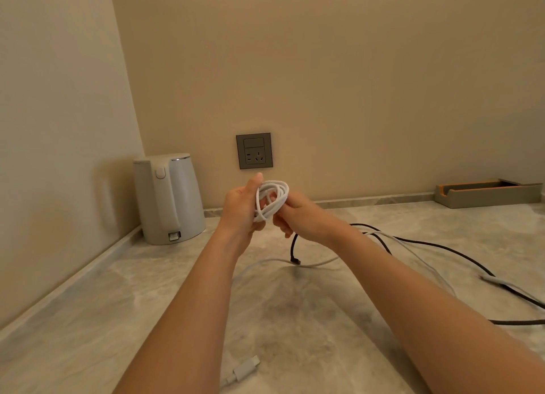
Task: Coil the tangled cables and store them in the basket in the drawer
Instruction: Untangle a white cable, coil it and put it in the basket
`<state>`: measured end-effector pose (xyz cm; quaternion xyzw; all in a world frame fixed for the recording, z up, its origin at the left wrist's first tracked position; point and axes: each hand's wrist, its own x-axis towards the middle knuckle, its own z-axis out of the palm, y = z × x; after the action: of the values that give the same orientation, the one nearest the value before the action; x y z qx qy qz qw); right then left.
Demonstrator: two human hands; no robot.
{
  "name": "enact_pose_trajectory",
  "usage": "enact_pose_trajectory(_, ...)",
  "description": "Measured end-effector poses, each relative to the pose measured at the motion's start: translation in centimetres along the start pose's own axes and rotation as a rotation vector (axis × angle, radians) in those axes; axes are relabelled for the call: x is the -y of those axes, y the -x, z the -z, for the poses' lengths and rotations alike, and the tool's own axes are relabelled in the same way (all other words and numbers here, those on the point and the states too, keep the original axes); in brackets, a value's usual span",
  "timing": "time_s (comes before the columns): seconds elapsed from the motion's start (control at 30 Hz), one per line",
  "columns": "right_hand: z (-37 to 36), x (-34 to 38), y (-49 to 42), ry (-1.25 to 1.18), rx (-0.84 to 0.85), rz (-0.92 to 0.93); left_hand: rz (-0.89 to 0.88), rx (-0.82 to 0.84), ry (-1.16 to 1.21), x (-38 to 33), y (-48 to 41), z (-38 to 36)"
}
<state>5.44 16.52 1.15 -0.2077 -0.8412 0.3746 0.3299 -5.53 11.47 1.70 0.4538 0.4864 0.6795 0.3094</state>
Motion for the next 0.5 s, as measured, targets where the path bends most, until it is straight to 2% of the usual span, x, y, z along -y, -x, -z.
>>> enact_pose_trajectory(0.17,0.5,-0.9,-0.1,0.511,0.029,-0.059,0.025,-0.164,0.178,-0.3,-0.3,0.6)
enact_pose_trajectory(0.27,0.9,-0.9,0.3,0.576,-0.026,-0.005,0.049,-0.239,0.131,-0.3,-0.6,1.3)
enact_pose_trajectory(0.5,-1.6,1.9,1.6,0.921,0.134,0.117,0.101,-0.498,0.023,0.6,-1.3,1.6)
